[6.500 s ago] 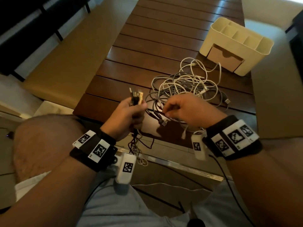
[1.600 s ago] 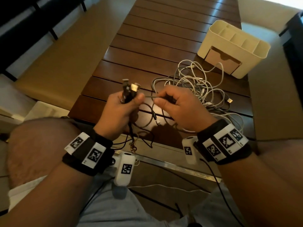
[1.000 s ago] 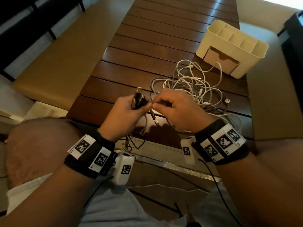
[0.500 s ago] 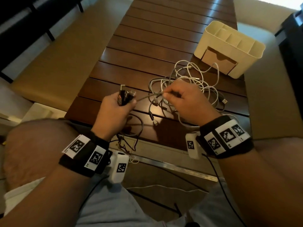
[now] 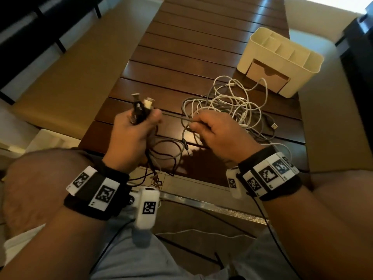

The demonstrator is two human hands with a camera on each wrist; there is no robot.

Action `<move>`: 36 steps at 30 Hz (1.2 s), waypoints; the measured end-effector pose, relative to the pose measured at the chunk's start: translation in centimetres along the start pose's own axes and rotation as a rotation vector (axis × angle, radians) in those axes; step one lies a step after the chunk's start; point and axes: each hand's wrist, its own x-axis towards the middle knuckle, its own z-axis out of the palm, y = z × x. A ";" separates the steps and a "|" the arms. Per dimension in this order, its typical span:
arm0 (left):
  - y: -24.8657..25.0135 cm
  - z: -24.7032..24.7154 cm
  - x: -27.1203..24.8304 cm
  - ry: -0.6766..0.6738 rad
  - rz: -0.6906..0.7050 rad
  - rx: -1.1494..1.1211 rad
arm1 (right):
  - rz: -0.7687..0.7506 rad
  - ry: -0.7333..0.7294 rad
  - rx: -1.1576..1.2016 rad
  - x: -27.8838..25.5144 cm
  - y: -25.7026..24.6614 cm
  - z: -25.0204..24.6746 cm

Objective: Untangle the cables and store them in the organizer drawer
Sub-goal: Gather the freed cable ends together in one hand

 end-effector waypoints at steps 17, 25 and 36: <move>-0.1 1.6 -0.5 -0.144 0.051 0.418 | -0.132 0.044 -0.063 0.2 -0.5 -1.2; -0.2 0.0 0.1 -0.055 0.108 0.267 | 0.012 -0.105 -0.208 0.1 1.2 -2.6; -0.8 -1.2 0.5 0.022 -0.074 0.164 | 0.163 0.388 -0.009 0.1 3.0 -3.3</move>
